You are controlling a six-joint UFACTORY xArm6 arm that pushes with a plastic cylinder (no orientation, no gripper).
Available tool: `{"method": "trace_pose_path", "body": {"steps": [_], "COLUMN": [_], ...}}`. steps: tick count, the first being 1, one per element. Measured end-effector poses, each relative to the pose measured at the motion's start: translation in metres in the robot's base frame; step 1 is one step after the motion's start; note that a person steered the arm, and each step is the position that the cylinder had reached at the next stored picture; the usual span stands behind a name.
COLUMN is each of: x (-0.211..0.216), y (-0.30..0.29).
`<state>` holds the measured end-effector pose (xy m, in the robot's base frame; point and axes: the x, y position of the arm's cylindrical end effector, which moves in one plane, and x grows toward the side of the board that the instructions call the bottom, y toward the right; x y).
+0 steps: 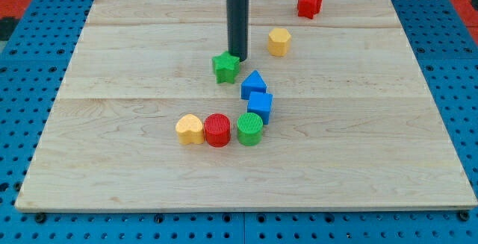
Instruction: Keep green star and yellow hexagon in a diagonal line with blue cube
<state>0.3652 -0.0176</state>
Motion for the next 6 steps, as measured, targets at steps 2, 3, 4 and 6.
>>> {"method": "trace_pose_path", "body": {"steps": [2,3,4,6], "x": [-0.013,0.015,0.034,0.034], "y": [-0.039,-0.073,-0.051,-0.039]}}
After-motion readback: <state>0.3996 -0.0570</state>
